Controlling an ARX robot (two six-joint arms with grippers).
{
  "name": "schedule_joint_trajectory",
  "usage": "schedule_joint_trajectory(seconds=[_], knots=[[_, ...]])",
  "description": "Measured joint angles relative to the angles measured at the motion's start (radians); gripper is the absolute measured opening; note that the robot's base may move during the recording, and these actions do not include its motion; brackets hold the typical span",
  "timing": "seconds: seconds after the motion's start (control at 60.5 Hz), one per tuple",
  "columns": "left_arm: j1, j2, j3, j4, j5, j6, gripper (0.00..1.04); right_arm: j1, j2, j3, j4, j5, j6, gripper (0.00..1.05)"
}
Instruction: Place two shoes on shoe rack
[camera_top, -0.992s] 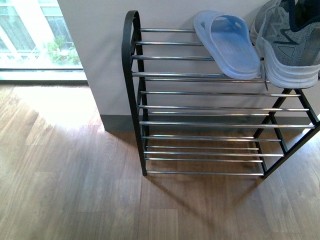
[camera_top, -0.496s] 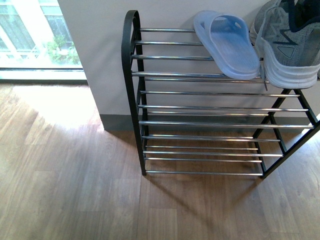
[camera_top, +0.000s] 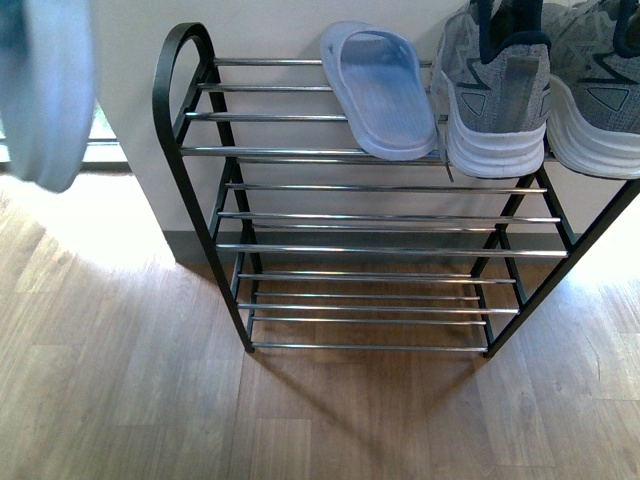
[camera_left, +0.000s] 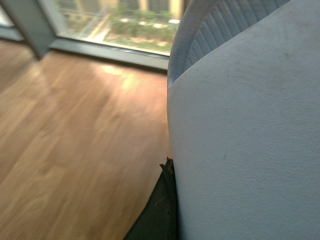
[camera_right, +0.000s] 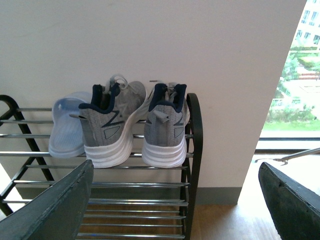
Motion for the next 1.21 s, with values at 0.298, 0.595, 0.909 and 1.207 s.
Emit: schedule_joint_trajectory(seconds=[0.298, 0.595, 0.909, 1.207], knots=[[-0.065, 0.409, 0.52, -0.277, 0.012, 0.095, 0.02, 0.0, 0.0, 0.0, 0.0, -0.001, 0.0, 0.96], [-0.066, 0.714, 0.838, -0.434, -0.032, 0.153, 0.02, 0.0, 0.0, 0.0, 0.0, -0.001, 0.0, 0.96], [-0.075, 0.859, 0.986, -0.486, -0.014, 0.195, 0.02, 0.0, 0.0, 0.0, 0.0, -0.001, 0.0, 0.96], [-0.085, 0.851, 0.992, -0.491, 0.053, 0.204, 0.43, 0.0, 0.0, 0.0, 0.0, -0.001, 0.0, 0.96]])
